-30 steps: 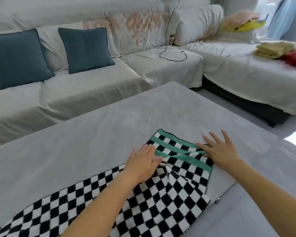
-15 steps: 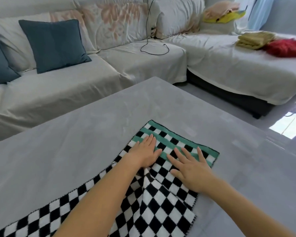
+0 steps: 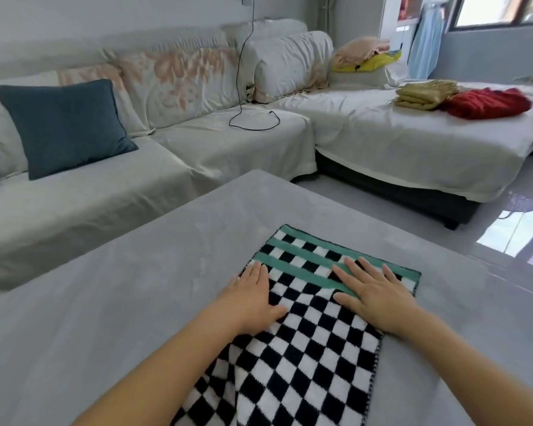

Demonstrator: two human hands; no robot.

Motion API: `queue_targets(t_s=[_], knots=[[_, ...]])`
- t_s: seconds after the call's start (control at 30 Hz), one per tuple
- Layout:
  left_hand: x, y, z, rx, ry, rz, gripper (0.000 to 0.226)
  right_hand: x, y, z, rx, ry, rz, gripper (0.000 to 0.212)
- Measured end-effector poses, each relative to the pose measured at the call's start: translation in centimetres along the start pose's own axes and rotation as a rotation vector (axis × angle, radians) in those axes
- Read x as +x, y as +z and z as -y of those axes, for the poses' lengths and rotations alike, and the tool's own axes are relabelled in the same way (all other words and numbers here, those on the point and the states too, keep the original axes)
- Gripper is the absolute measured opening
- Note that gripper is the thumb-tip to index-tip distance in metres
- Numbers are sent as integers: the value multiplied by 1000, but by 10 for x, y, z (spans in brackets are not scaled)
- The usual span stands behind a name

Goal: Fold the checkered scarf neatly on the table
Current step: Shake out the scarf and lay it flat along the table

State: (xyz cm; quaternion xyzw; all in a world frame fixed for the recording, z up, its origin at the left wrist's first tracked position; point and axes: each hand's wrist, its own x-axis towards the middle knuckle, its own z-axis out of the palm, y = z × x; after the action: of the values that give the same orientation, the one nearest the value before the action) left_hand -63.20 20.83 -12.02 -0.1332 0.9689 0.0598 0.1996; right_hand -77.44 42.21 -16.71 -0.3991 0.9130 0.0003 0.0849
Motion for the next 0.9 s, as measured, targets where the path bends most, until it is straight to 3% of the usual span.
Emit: queue_targets(t_s=[0.13, 0.27, 0.4, 0.5, 0.6, 0.73, 0.9], knots=[[-41, 6, -9, 104, 54, 173, 98, 2, -6, -33, -1, 33, 43, 83], [-16, 8, -14, 14, 85, 192, 104, 5, -11, -59, 2, 101, 101, 88], [25, -1, -13, -35, 176, 158, 107, 2, -26, -49, -68, 185, 3, 80], [43, 2, -8, -33, 224, 98, 108, -1, -28, 1, 54, 84, -91, 77], [43, 14, -4, 37, 248, -16, 107, -3, -11, 36, 72, 14, -46, 80], [42, 29, -3, 75, 236, -159, 110, 6, 3, 20, 26, 43, -70, 80], [61, 19, -10, 106, 200, -156, 108, 18, -2, 1, 8, 80, -46, 87]])
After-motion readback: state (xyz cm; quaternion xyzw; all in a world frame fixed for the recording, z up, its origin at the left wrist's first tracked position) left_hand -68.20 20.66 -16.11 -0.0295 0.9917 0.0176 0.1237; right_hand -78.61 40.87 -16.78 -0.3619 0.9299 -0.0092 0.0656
